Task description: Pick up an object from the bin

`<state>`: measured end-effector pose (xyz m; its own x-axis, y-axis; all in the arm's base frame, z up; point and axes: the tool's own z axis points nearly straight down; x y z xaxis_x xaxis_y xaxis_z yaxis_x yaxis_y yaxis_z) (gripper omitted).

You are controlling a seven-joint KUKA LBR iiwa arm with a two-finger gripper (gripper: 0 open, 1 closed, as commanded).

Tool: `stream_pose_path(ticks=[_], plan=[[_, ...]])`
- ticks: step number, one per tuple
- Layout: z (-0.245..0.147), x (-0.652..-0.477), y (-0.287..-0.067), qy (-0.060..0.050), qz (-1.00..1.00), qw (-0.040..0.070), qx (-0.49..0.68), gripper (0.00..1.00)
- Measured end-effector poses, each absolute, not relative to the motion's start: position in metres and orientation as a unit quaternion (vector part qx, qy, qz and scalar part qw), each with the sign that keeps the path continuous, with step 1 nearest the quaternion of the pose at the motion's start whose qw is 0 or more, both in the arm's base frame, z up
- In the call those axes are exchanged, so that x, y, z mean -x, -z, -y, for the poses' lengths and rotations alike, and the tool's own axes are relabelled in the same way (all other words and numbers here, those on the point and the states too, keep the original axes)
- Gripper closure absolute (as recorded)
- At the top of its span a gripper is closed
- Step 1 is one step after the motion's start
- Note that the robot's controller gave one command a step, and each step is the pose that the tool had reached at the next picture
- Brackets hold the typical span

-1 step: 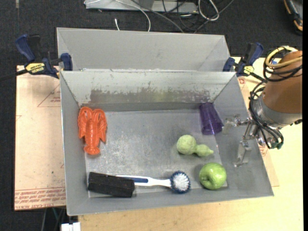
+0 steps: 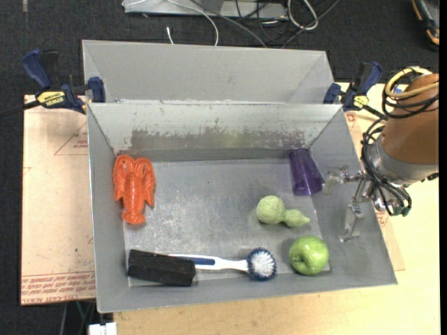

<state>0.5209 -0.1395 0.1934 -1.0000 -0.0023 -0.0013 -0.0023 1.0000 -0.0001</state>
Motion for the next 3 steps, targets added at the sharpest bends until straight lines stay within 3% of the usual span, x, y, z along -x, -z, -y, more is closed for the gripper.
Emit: stream_pose_path(ticks=[1, 2, 3], plan=[[0.126, -0.543, -0.155, -0.001, -0.997, 0.001, 0.082, 0.00], [0.132, -0.551, -0.143, 0.000, -0.994, 0.002, 0.107, 0.00], [0.127, -0.578, -0.075, -0.001, -0.982, 0.002, 0.191, 0.00]])
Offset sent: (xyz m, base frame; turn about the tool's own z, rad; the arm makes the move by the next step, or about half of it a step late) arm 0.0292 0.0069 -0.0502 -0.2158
